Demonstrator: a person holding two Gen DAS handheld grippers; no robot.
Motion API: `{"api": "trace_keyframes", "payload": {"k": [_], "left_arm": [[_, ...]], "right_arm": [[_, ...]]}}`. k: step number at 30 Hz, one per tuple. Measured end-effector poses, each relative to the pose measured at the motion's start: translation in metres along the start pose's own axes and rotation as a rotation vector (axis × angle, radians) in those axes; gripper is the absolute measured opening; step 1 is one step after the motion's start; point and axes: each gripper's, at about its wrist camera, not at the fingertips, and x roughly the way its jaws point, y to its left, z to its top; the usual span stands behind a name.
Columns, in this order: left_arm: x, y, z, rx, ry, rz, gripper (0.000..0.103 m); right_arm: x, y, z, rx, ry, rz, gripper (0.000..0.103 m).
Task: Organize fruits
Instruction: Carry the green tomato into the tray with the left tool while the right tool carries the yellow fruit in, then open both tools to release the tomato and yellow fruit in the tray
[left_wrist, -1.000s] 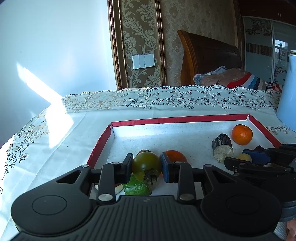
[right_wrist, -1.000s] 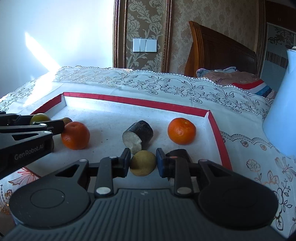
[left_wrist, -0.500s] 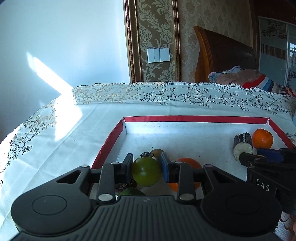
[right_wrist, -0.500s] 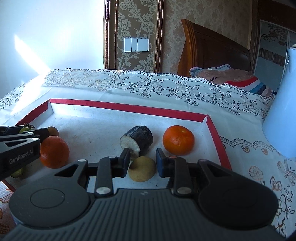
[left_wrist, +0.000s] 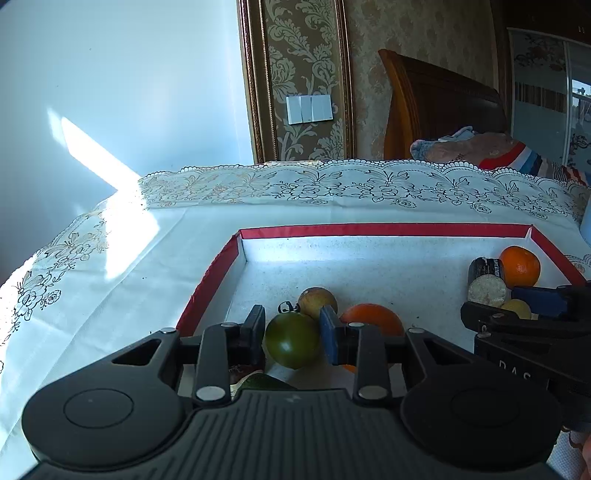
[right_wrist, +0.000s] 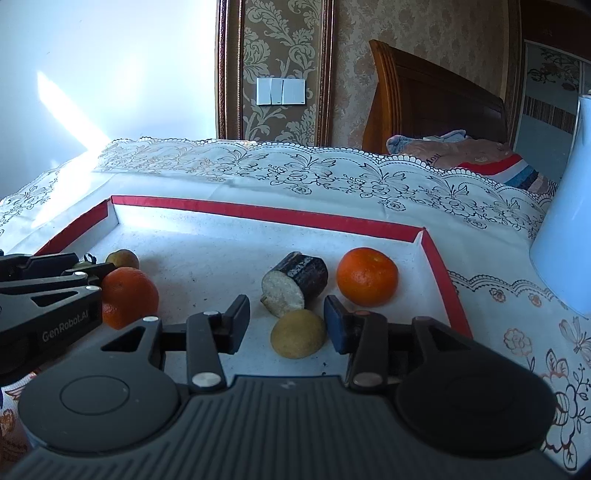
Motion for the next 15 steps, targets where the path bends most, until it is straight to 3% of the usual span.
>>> {"api": "trace_keyframes", "payload": {"k": [3, 6, 15], "left_arm": [[0.000, 0.001, 0.000, 0.001, -0.001, -0.002, 0.032], [-0.001, 0.000, -0.001, 0.006, -0.004, 0.001, 0.032], [-0.006, 0.004, -0.002, -0.007, -0.007, -0.021, 0.032]], "right_arm": [[-0.002, 0.002, -0.001, -0.004, -0.002, 0.006, 0.054], [-0.005, 0.003, -0.001, -0.008, -0.018, -0.007, 0.072], [-0.017, 0.000, -0.002, -0.001, -0.058, -0.020, 0.091]]}}
